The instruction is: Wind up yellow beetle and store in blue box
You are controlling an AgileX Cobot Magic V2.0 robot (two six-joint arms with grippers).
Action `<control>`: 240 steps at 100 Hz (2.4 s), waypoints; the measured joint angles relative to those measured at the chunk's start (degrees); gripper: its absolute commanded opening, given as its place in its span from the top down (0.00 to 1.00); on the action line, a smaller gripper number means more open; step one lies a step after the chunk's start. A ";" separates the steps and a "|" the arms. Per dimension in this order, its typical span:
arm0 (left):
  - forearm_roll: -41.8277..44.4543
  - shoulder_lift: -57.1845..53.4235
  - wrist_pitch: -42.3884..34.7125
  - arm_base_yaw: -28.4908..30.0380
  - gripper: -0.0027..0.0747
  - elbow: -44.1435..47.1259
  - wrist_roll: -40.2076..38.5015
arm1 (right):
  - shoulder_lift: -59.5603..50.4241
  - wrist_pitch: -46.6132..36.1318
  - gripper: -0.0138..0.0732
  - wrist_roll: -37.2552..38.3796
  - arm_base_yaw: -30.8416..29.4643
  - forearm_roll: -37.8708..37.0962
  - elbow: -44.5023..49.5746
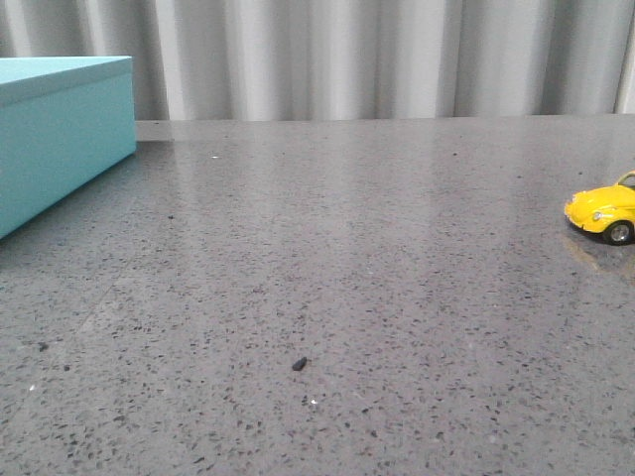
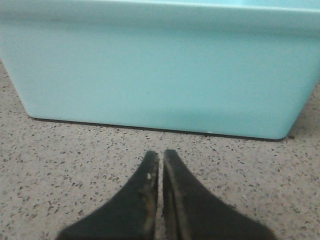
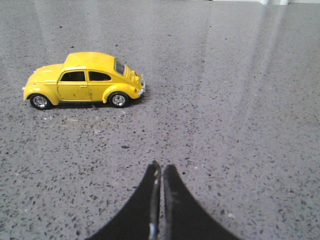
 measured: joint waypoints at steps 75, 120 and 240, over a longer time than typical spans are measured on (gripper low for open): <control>0.00 0.00 0.00 0.00 0.99 0.00 0.00 | 0.00 0.00 0.89 0.00 0.00 0.00 0.00; 0.00 0.00 0.00 0.00 0.99 0.00 0.00 | 0.00 0.00 0.89 0.00 0.00 0.00 0.00; -7.16 0.00 -9.36 0.00 0.99 0.00 0.00 | 0.00 -9.08 0.89 0.00 0.00 0.00 0.00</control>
